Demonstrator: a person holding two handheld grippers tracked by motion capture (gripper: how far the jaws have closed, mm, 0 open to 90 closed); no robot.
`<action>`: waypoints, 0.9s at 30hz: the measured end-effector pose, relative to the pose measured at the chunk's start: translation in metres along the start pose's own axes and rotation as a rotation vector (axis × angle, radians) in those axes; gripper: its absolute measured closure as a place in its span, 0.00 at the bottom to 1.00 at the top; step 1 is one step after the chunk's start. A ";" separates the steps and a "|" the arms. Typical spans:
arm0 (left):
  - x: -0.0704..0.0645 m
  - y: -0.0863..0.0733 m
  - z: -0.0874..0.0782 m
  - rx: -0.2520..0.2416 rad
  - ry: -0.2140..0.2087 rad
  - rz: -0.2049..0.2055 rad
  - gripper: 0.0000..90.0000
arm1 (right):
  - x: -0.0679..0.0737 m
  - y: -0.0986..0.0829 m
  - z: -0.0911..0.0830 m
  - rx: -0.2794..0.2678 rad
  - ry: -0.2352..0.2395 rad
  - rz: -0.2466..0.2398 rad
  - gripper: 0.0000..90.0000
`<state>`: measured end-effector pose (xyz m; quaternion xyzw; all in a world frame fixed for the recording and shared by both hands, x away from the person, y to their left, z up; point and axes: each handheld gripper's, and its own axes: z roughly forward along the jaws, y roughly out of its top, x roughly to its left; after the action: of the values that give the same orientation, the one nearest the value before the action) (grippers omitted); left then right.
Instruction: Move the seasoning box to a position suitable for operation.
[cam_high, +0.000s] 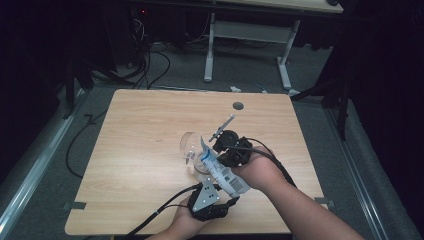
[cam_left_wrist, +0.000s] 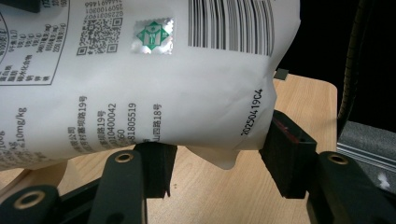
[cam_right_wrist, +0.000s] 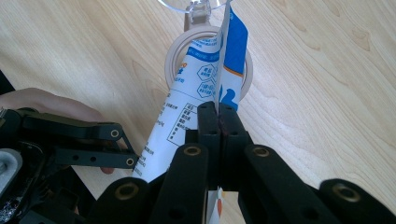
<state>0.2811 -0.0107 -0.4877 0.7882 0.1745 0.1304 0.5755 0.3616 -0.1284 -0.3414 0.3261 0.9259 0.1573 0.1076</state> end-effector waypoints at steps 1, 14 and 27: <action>0.000 0.000 0.000 0.000 0.000 0.000 0.54 | 0.000 0.000 0.000 0.000 -0.001 -0.001 1.00; 0.000 0.000 0.000 0.001 0.001 0.003 0.55 | 0.000 0.000 0.000 0.002 0.001 -0.003 1.00; -0.001 0.001 -0.001 -0.005 0.001 0.002 0.55 | 0.001 0.001 -0.001 0.006 0.002 -0.005 1.00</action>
<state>0.2805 -0.0106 -0.4868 0.7870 0.1736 0.1320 0.5771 0.3615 -0.1276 -0.3406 0.3241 0.9273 0.1543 0.1061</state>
